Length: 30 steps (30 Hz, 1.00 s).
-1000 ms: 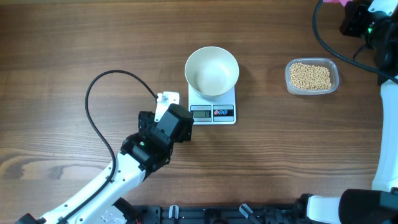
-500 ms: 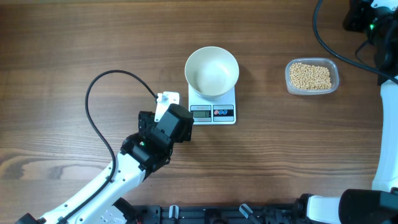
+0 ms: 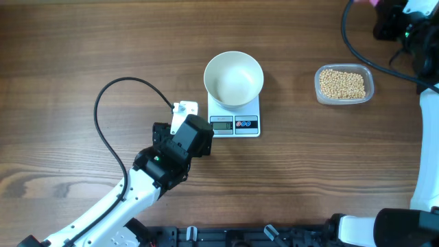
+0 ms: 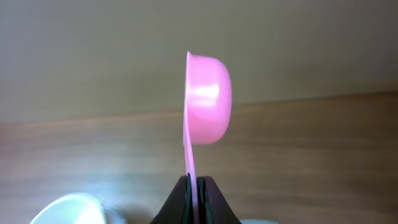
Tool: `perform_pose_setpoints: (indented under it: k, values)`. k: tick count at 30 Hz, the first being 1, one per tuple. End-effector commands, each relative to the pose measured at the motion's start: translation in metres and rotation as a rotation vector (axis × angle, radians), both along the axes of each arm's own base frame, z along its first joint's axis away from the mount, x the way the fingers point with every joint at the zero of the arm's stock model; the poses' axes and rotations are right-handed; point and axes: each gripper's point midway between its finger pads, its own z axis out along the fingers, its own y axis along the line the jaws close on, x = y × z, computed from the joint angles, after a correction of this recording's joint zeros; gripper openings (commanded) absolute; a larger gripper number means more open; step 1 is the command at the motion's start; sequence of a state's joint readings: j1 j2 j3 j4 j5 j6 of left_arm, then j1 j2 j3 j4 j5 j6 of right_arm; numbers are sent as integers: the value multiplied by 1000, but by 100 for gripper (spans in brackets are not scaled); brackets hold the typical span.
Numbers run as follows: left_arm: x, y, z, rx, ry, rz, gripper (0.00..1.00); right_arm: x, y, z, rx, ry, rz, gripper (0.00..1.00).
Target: Scoop item into bowl and weigh 150g on scale
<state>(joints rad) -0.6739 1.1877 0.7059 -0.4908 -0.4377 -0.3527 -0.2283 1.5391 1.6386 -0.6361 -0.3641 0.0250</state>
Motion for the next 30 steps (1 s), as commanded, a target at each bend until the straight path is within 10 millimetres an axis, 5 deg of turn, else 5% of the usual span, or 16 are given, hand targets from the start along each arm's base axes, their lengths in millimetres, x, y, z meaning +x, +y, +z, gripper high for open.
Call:
perform_pose_setpoints:
  k: [1, 14, 30]
  values:
    - [-4, -6, -6, -27, 36, -29, 100, -8, 20, -13, 78, 56, 96, 4]
    - [-35, -84, -3, -258, 153, -484, 100, -44, 28, -48, 53, 244, 151, 4]
    - [-2, -64, 10, -211, 16, -293, 100, -53, 30, -53, 50, 280, 164, 4]
